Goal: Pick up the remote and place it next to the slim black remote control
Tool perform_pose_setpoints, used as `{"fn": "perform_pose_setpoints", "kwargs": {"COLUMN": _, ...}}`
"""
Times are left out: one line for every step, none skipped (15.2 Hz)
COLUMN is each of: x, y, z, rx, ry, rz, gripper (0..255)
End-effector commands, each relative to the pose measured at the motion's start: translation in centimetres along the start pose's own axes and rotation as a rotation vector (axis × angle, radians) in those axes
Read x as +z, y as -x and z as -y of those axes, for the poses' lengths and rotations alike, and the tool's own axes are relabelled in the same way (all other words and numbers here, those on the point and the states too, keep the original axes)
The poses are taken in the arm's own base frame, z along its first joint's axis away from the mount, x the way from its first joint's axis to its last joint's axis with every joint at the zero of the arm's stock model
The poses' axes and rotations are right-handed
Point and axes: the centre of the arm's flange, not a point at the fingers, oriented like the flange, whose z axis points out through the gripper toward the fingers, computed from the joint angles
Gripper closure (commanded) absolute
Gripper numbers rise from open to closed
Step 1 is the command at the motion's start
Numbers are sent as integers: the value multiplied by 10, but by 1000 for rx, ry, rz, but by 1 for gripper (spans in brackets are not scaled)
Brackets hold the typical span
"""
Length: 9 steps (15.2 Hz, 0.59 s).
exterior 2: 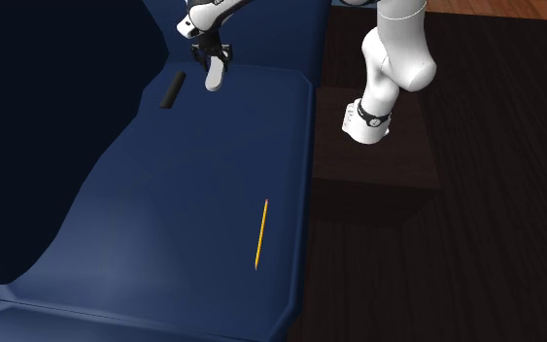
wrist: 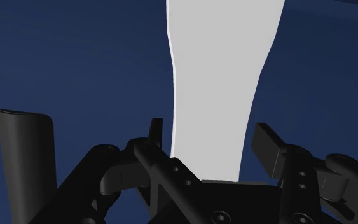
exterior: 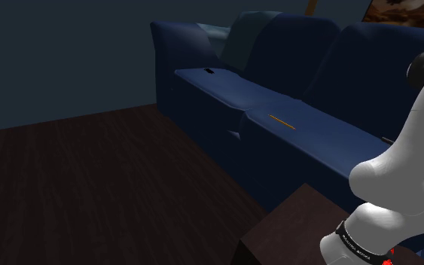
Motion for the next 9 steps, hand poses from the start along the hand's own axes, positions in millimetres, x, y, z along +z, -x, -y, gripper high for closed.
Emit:
{"fn": "perform_pose_setpoints", "kwargs": {"x": 0, "y": 1, "z": 0, "rx": 2, "ry": 0, "rz": 1, "gripper": 255}}
{"fn": "perform_pose_setpoints", "kwargs": {"x": 0, "y": 1, "z": 0, "rx": 2, "ry": 0, "rz": 1, "gripper": 0}}
{"fn": "perform_pose_setpoints", "kwargs": {"x": 0, "y": 1, "z": 0, "rx": 2, "ry": 0, "rz": 1, "gripper": 0}}
{"fn": "perform_pose_setpoints", "kwargs": {"x": 0, "y": 1, "z": 0, "rx": 2, "ry": 0, "rz": 1, "gripper": 0}}
{"fn": "perform_pose_setpoints", "kwargs": {"x": 0, "y": 1, "z": 0, "rx": 2, "ry": 0, "rz": 1, "gripper": 0}}
{"fn": "perform_pose_setpoints", "kwargs": {"x": 0, "y": 1, "z": 0, "rx": 2, "ry": 0, "rz": 1, "gripper": 0}}
{"fn": "perform_pose_setpoints", "kwargs": {"x": 0, "y": 1, "z": 0, "rx": 2, "ry": 0, "rz": 1, "gripper": 0}}
{"fn": "perform_pose_setpoints", "kwargs": {"x": -13, "y": 1, "z": 0, "rx": 2, "ry": 0, "rz": 1, "gripper": 0}}
{"fn": "perform_pose_setpoints", "kwargs": {"x": -26, "y": 1, "z": 0, "rx": 2, "ry": 0, "rz": 1, "gripper": 0}}
